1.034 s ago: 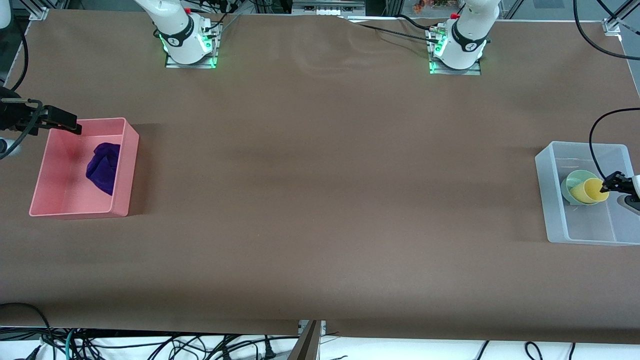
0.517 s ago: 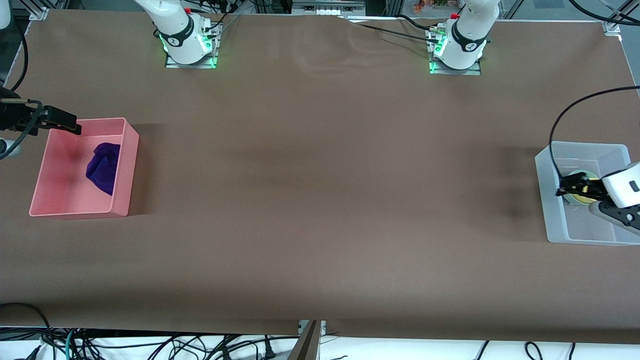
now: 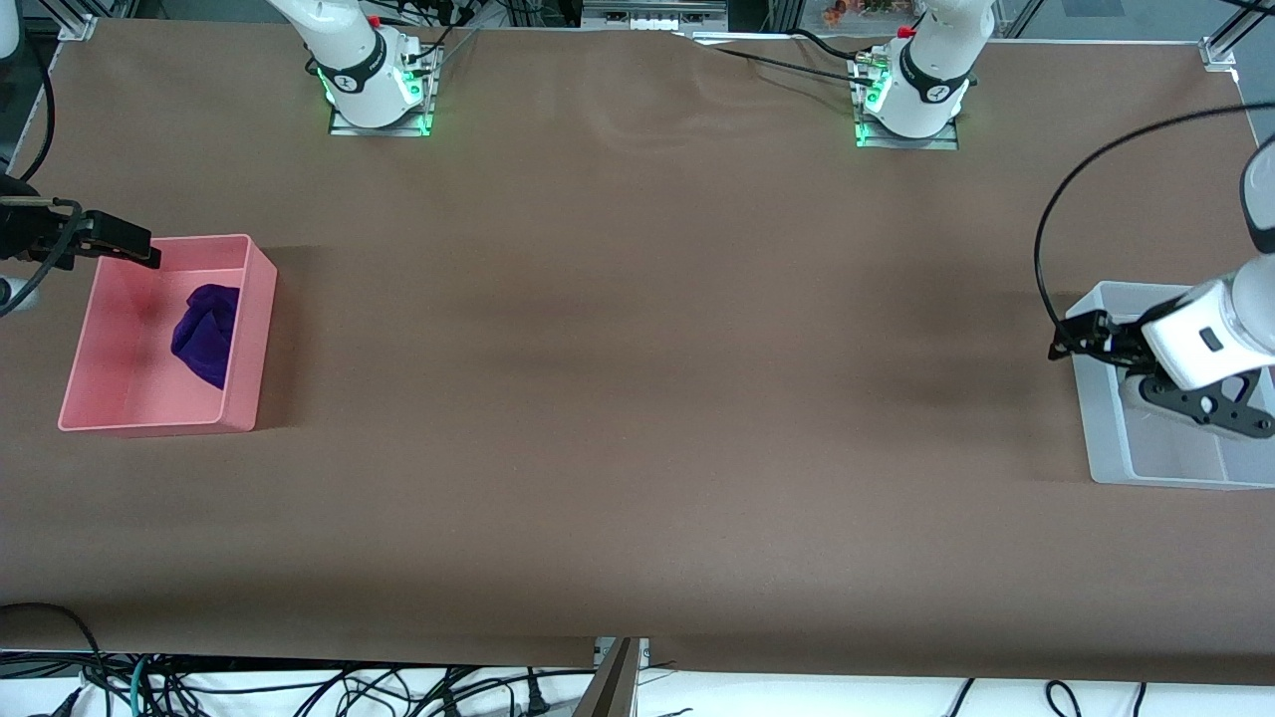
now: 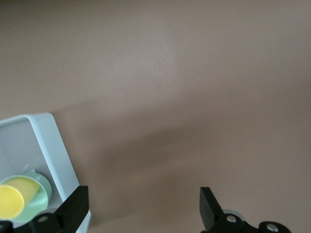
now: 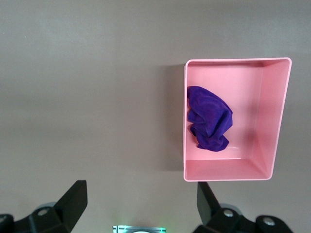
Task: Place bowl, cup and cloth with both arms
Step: 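Open the left gripper and lift it away from the clear bin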
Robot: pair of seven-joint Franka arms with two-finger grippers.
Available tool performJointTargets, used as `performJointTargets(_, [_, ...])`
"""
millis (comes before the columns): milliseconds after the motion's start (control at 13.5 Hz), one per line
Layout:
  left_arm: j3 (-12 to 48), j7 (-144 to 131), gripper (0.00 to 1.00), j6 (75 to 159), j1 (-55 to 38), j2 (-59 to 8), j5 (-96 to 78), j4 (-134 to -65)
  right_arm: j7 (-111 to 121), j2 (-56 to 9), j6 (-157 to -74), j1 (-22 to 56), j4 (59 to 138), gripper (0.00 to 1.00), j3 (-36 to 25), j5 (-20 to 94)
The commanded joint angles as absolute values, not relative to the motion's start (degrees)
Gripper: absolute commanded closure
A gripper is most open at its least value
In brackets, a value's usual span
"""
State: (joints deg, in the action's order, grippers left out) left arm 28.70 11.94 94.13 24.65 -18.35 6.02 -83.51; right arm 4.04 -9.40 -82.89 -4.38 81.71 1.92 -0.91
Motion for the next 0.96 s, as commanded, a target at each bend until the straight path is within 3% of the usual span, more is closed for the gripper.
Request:
performJointTargets(0, [10.43,7.32,0.0,95.26,7.97,-6.71,0.45,-93.66,3.43,-9.93,-82.35,-4.66,80.24,0.0,1.93,-0.18])
performJointTargets(148, [4.85,4.49,0.0,99.65,0.82,-1.52,0.61,-99.99,3.43,-9.93,-82.35,-4.66,80.25,0.0,1.93,-0.18])
performJointTargets(295, [4.04,4.39,0.0,101.86,-0.35,0.43,0.62,-103.35,3.51,-9.93,-82.35,-4.75,80.25,0.0,1.85,-0.18])
performJointTargets(886, [3.87,4.39,0.0,101.78,-0.35,0.35,0.44,-103.45,3.51,-9.93,-82.35,-4.75,80.33,0.0,1.85,-0.18])
